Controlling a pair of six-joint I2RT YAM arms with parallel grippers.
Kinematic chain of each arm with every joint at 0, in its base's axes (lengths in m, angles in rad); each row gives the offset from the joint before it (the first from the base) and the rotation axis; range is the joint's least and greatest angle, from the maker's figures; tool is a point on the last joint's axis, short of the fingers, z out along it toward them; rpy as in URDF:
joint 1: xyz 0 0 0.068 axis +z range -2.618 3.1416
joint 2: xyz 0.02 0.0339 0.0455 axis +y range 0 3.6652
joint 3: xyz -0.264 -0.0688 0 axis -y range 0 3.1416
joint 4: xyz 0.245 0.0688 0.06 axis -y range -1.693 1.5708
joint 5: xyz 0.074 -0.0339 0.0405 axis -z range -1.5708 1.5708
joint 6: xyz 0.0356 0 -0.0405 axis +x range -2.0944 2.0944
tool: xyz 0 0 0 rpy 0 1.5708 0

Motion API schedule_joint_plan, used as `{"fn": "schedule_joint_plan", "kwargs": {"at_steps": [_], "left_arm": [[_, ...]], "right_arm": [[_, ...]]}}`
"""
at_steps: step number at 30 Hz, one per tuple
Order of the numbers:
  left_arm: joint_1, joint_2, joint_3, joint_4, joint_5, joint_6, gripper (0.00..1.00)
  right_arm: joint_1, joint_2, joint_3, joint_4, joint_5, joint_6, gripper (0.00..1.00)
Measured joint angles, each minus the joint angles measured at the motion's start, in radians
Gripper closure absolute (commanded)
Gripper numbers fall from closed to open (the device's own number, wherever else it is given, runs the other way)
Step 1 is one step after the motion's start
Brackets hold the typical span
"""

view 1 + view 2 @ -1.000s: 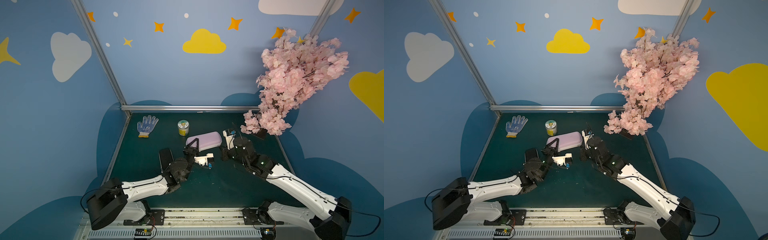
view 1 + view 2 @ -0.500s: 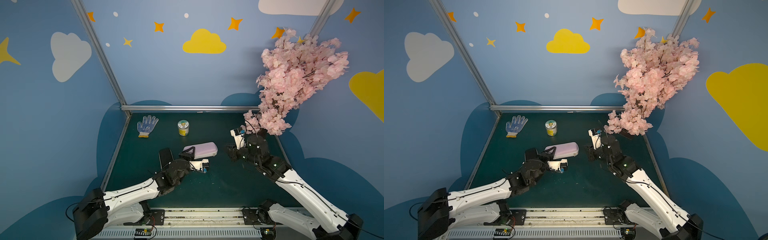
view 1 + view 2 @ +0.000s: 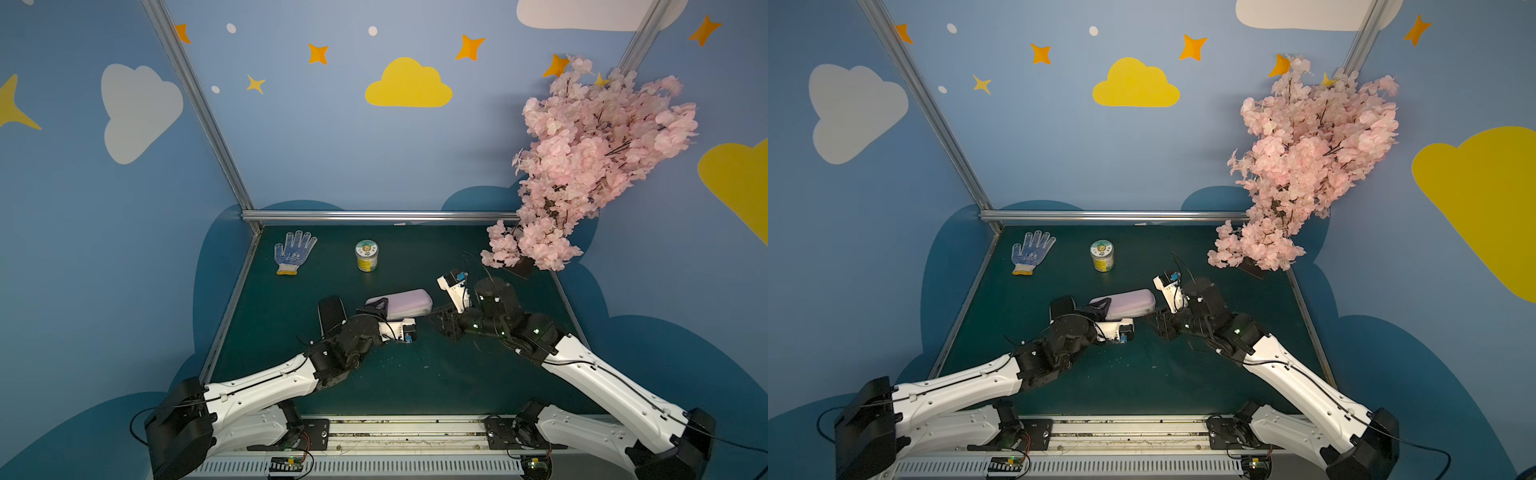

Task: Put umbrellas into zippered umbrella sleeves
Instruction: Adjust the umbrella sleeve.

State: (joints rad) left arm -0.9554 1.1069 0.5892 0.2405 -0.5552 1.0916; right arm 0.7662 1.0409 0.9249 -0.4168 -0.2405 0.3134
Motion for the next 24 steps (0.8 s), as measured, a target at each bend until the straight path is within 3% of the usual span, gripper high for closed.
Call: {"fn": "schedule_joint_plan", "kwargs": {"at_steps": [8, 18, 24], "left_arm": [[0.002, 0.0, 0.0, -0.033, 0.013, -0.02, 0.97], [0.002, 0.013, 0.0, -0.057, 0.0, -0.042, 0.97], [-0.001, 0.028, 0.013, -0.084, -0.01, -0.06, 0.97]], "right_arm": [[0.004, 0.085, 0.014, 0.009, 0.049, 0.026, 0.76], [0.018, 0.132, 0.027, 0.008, 0.088, 0.055, 0.78], [0.03, 0.161, 0.04, 0.005, 0.117, 0.072, 0.71]]}}
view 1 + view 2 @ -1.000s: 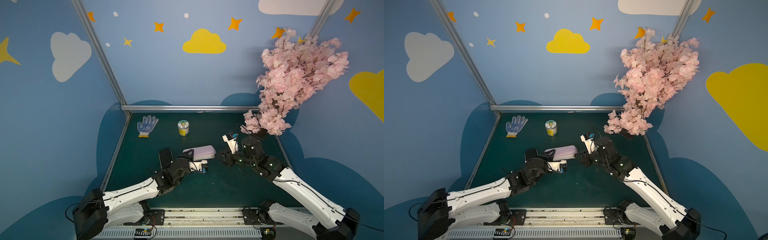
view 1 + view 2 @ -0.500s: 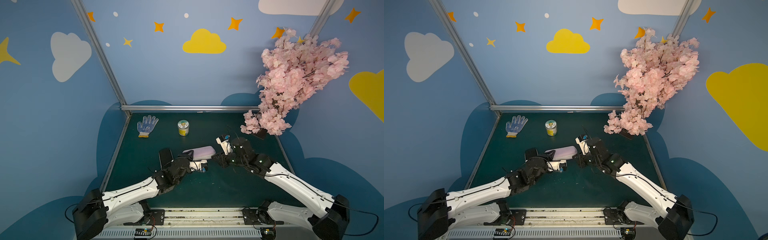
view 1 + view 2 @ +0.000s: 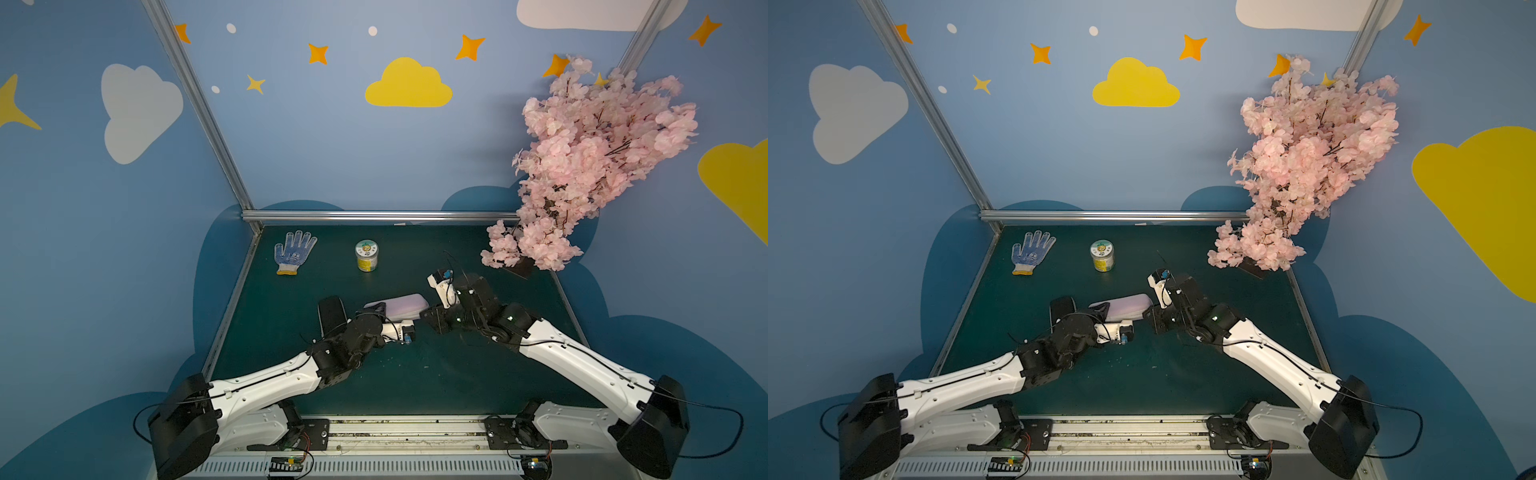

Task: Put umbrellas into zippered umbrella sleeves
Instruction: Adjust the umbrella sleeve.

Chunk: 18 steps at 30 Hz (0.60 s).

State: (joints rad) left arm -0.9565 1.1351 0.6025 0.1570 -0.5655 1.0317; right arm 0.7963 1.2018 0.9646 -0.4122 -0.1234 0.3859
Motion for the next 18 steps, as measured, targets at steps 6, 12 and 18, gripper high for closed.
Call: {"fn": "schedule_joint_plan", "kwargs": {"at_steps": [6, 12, 18], "left_arm": [[0.0, 0.006, 0.005, -0.013, -0.009, -0.008, 0.97], [0.0, 0.009, 0.009, -0.037, -0.012, -0.023, 0.97], [0.0, 0.016, 0.018, -0.049, -0.024, -0.036, 0.97]], "right_arm": [[0.019, 0.017, 0.004, 0.003, 0.034, -0.002, 0.78], [0.047, 0.04, 0.013, 0.003, 0.089, -0.015, 0.88], [0.063, 0.065, 0.034, -0.001, 0.132, -0.029, 0.97]]}}
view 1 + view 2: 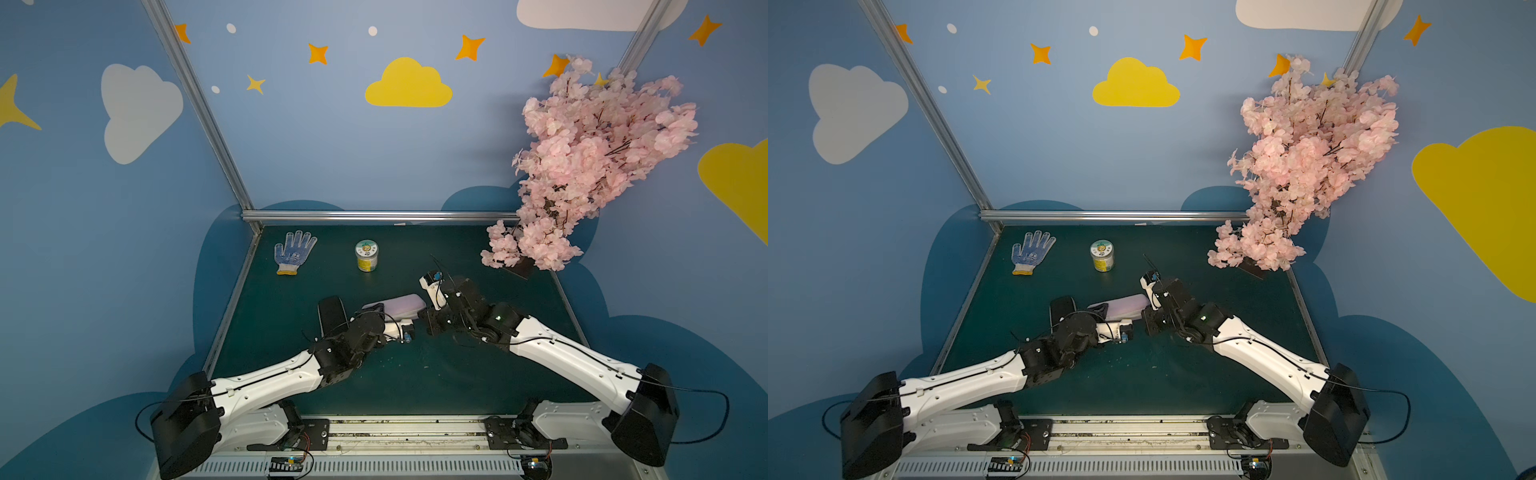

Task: Put umbrellas into zippered umbrella sleeves
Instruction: Adjust the umbrella sleeve.

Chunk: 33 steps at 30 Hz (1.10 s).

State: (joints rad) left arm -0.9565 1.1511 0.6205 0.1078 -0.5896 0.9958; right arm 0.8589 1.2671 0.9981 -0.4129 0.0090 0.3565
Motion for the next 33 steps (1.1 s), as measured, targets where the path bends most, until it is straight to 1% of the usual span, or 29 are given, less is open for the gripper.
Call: {"fn": "schedule_joint_plan", "kwargs": {"at_steps": [3, 8, 14, 16, 20, 24, 26, 27, 28, 29, 31, 33], "left_arm": [[0.0, 0.002, 0.005, -0.004, -0.007, -0.004, 0.97], [-0.002, 0.002, 0.006, 0.005, -0.01, -0.018, 0.97], [0.001, 0.001, 0.006, 0.007, 0.007, -0.043, 0.97], [0.005, -0.002, 0.006, 0.001, 0.016, -0.056, 0.97], [0.01, -0.038, 0.006, -0.042, 0.039, -0.07, 0.97], [0.018, -0.071, 0.006, -0.076, 0.074, -0.097, 0.97], [0.026, -0.089, 0.008, -0.099, 0.099, -0.122, 0.97], [0.03, -0.095, 0.011, -0.112, 0.109, -0.134, 0.97], [0.036, -0.099, 0.018, -0.129, 0.123, -0.149, 0.97], [0.045, -0.102, 0.028, -0.147, 0.142, -0.171, 0.97], [0.077, -0.108, 0.056, -0.194, 0.202, -0.229, 0.97], [0.122, -0.117, 0.08, -0.233, 0.269, -0.296, 0.97]], "right_arm": [[0.003, 0.006, 0.012, -0.01, 0.015, -0.002, 1.0], [0.014, 0.009, 0.038, -0.045, 0.067, 0.002, 1.0], [0.003, -0.015, 0.04, -0.082, 0.092, -0.059, 1.0], [-0.015, -0.031, 0.034, -0.093, 0.107, -0.077, 1.0], [-0.104, -0.049, 0.017, -0.131, 0.178, -0.104, 1.0], [-0.139, -0.05, 0.015, -0.153, 0.177, -0.122, 1.0], [-0.154, -0.052, 0.015, -0.153, 0.13, -0.13, 1.0], [-0.164, -0.055, 0.014, -0.152, 0.094, -0.131, 0.93], [-0.184, -0.064, 0.011, -0.146, 0.027, -0.13, 0.82], [-0.211, -0.076, 0.006, -0.138, -0.053, -0.124, 0.74], [-0.278, -0.102, -0.011, -0.105, -0.224, -0.103, 0.66], [-0.344, -0.124, -0.035, -0.057, -0.38, -0.065, 0.61]]}}
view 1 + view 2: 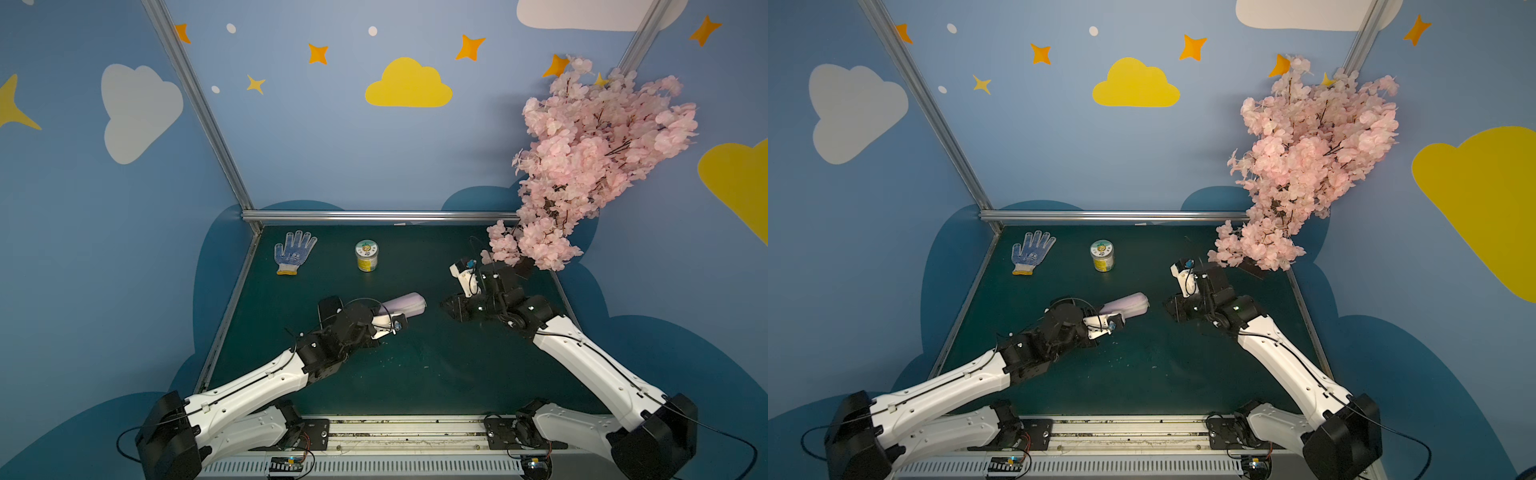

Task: Put umbrellas into zippered umbrella sleeves
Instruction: Adjust the umbrella sleeve.

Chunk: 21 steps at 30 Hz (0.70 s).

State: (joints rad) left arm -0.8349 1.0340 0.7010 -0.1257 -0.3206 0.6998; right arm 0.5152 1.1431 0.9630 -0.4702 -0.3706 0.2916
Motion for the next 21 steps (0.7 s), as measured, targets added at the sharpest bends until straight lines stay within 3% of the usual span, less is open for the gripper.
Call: {"fn": "schedule_joint_plan", "kwargs": {"at_steps": [5, 8, 14, 21], "left_arm": [[0.089, -0.014, 0.015, -0.037, 0.142, -0.139, 0.97], [0.11, -0.014, 0.009, -0.05, 0.216, -0.187, 0.97], [0.119, -0.014, 0.007, -0.051, 0.311, -0.231, 0.97], [0.12, -0.014, 0.003, -0.047, 0.36, -0.241, 0.97]], "right_arm": [[-0.113, -0.005, -0.065, 0.127, -0.308, 0.132, 0.52], [-0.137, 0.016, -0.072, 0.182, -0.423, 0.228, 0.51], [-0.141, 0.115, -0.028, 0.232, -0.599, 0.314, 0.51], [-0.126, 0.206, 0.016, 0.27, -0.7, 0.336, 0.59]]}}
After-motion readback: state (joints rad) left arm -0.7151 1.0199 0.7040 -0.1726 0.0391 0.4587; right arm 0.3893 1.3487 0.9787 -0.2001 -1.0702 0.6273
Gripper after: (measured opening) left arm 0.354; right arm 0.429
